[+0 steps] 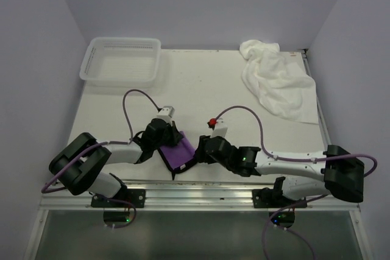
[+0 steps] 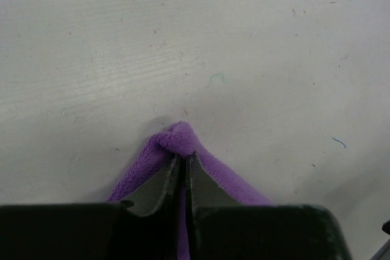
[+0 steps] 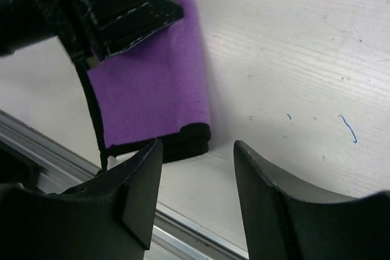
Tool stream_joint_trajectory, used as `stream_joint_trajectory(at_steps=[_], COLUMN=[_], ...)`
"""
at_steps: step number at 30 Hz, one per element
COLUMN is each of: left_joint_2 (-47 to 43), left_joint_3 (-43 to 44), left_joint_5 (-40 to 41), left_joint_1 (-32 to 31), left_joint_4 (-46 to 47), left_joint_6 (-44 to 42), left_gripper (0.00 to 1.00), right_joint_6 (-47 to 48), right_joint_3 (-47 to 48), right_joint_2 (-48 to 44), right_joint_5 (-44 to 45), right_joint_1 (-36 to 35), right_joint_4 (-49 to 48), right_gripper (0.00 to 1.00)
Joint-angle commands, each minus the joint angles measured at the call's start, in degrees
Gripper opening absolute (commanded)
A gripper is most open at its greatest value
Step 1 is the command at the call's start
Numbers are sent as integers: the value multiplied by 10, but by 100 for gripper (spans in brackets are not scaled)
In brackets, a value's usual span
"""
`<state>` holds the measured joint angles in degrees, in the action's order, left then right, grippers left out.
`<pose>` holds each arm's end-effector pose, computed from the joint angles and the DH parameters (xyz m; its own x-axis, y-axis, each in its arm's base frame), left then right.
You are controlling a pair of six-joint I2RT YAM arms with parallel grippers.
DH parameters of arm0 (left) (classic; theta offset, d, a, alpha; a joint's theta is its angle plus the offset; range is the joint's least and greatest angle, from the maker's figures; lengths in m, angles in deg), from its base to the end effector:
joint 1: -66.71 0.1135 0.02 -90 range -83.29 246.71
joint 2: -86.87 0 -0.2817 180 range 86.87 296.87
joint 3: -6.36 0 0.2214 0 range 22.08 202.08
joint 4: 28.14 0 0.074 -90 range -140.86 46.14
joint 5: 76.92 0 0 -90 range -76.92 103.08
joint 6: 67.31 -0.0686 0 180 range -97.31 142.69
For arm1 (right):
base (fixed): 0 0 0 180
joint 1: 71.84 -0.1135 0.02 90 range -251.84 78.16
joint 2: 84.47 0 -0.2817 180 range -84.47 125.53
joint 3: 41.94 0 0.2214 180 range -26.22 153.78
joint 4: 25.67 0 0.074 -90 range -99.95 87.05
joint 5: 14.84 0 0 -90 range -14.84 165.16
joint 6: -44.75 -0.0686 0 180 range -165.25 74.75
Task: Roll the towels
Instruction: Roll the towel
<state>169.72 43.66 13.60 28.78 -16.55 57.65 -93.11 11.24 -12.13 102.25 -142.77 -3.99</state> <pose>0.2041 -0.1583 0.1553 -0.7099 -0.1732 -0.6827 0.2464 0.8470 -0.4711 0.1099 0.2222 0.2209 -0.6838 0.0424 -0.7284 -0.3306 0.8719 0.3612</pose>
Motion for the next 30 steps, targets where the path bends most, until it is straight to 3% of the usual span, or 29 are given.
stream_joint_trajectory(at_steps=[1, 5, 12, 30], left_joint_2=[-5, -6, -7, -5], left_joint_3=[-19, -25, -33, -50], left_joint_5=[18, 20, 20, 19], left_joint_1=[-1, -3, -4, -7], left_joint_4=[3, 10, 22, 38], left_joint_6=[9, 12, 16, 25], left_gripper=[2, 1, 0, 0], right_joint_6=[-81, -181, -270, -343], right_joint_3=[-26, -76, -113, -134], right_joint_2=[-17, -2, 61, 110], right_joint_5=[-47, -120, -176, -202], right_joint_1=[38, 106, 132, 133], right_joint_4=[-56, -145, -230, -295], right_gripper=[53, 52, 50, 54])
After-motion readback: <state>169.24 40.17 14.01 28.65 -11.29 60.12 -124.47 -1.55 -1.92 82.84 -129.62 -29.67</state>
